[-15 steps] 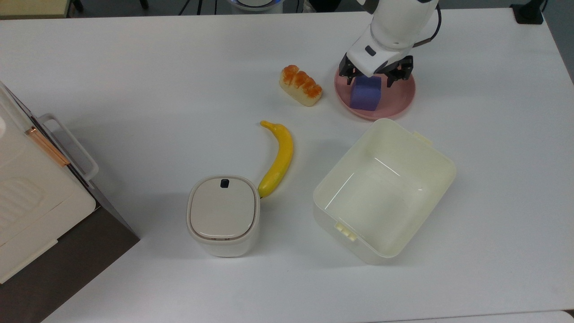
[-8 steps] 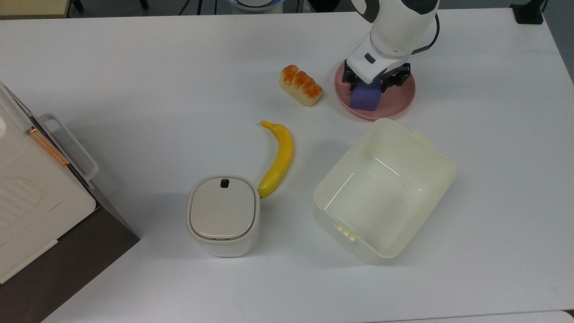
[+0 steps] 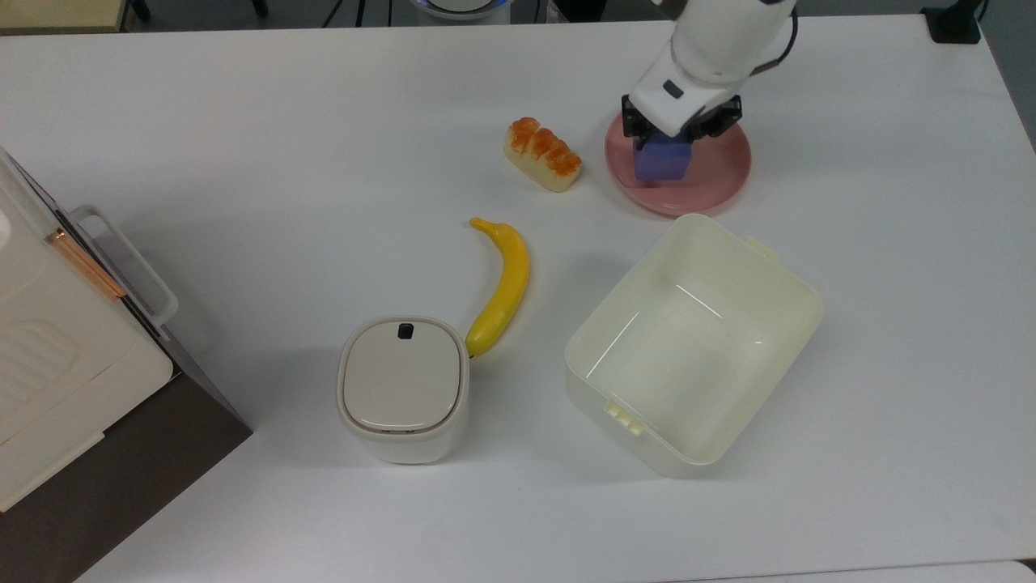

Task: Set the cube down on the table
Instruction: 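Carry the purple cube past the pastry and lower it onto the table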

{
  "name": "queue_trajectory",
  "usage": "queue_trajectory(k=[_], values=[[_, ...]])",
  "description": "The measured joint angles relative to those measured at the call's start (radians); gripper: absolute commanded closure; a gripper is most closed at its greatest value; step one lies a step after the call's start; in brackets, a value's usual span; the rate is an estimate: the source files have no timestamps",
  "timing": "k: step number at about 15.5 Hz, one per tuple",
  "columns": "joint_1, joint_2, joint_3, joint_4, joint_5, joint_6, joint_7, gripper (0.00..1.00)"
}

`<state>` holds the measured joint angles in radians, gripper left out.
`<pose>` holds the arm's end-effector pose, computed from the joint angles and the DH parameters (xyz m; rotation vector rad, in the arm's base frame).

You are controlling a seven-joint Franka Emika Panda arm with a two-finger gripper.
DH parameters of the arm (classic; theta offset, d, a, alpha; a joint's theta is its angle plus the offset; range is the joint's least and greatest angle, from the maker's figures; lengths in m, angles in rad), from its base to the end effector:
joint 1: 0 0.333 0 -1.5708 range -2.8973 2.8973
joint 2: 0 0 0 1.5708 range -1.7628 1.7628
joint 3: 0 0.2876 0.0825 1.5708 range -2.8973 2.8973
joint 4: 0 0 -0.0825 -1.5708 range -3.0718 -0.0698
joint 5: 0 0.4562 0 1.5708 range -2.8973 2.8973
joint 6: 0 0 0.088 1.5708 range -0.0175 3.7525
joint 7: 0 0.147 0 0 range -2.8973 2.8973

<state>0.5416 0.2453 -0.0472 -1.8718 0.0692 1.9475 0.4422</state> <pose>0.5639 0.3123 0.2660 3.0985 0.0336 -0.2698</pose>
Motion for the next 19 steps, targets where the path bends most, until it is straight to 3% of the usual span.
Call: queue_trajectory(k=[2, 6, 7, 8, 10, 11, 13, 19], values=[[-0.046, -0.038, -0.008, 0.007, -0.01, -0.026, -0.056, 0.77], [-0.215, -0.048, -0.013, 0.01, -0.055, -0.03, -0.22, 0.75], [-0.258, -0.048, -0.014, 0.011, -0.065, -0.03, -0.26, 0.7], [-0.303, -0.048, -0.015, 0.013, -0.07, -0.03, -0.3, 0.59], [-0.39, -0.048, -0.016, 0.022, -0.076, -0.03, -0.377, 0.17], [-0.417, -0.046, -0.016, 0.029, -0.08, -0.03, -0.393, 0.17], [-0.456, -0.039, -0.016, 0.045, -0.083, -0.03, -0.404, 0.0], [-0.503, -0.028, -0.016, 0.069, -0.105, -0.03, -0.404, 0.0]])
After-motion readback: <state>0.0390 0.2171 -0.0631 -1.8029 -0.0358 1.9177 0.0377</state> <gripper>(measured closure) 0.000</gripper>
